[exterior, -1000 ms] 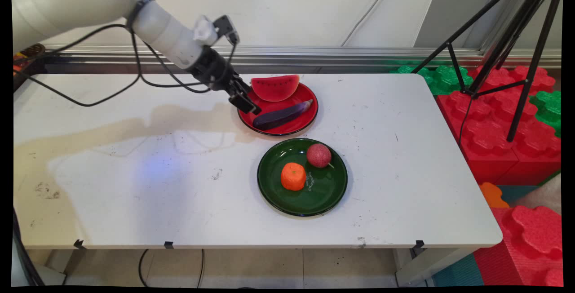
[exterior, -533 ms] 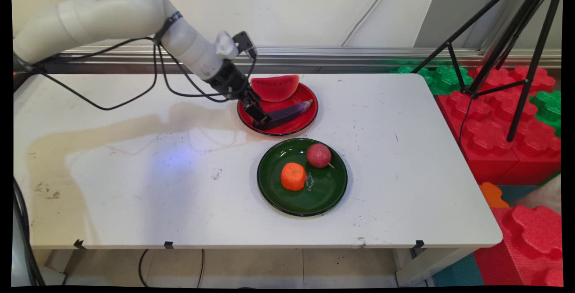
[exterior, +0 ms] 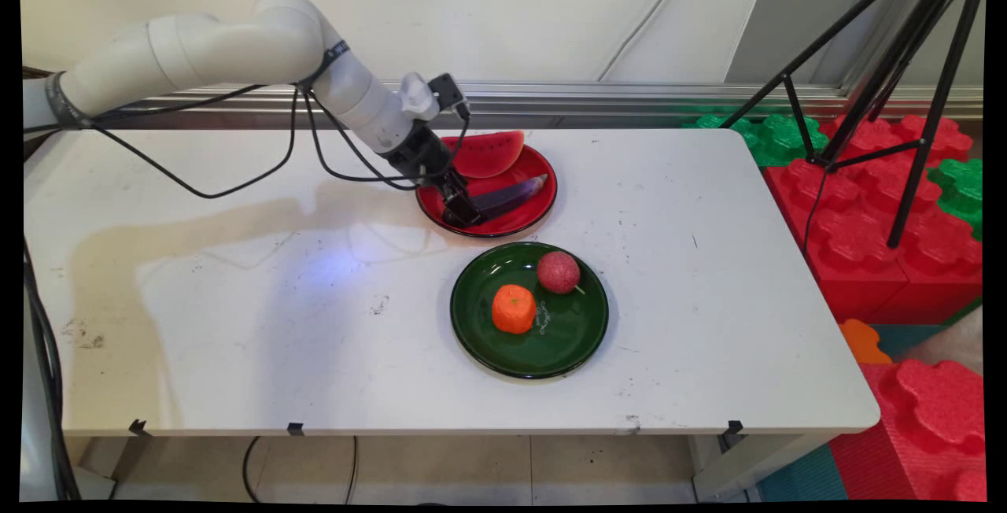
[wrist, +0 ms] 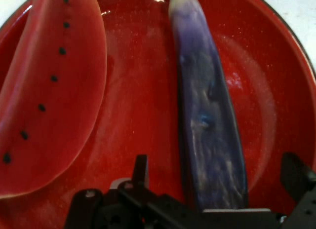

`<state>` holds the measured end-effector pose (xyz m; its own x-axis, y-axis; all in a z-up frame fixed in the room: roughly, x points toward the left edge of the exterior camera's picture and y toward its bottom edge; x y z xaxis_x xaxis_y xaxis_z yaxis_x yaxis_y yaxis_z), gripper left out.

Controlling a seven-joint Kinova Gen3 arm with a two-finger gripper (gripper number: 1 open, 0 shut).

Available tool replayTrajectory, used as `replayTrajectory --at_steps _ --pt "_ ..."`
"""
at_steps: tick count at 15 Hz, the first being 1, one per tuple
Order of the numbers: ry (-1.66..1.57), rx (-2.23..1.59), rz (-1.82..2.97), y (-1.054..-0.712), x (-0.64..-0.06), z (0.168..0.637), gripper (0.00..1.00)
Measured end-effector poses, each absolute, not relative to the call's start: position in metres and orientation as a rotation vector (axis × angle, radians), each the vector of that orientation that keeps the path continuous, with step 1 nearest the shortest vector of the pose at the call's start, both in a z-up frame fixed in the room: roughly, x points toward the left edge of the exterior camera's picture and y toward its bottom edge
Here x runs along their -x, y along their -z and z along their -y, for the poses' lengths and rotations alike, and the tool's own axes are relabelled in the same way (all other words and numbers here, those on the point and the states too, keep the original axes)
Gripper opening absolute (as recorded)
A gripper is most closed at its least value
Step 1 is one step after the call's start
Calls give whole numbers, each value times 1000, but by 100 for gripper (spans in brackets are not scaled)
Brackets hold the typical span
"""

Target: Pick up the eggplant from the red plate, then place the picked object on the table

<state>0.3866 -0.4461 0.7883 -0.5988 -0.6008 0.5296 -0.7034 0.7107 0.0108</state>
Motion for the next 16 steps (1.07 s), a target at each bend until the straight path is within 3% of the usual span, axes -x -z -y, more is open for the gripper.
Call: replayTrajectory --at_steps 6,7,16 --pt "-269 -1009 2416 -778 -381 453 100" --pt "-272 -1010 2415 -777 -380 454 0" --pt "-264 -1019 2409 -775 -377 457 0"
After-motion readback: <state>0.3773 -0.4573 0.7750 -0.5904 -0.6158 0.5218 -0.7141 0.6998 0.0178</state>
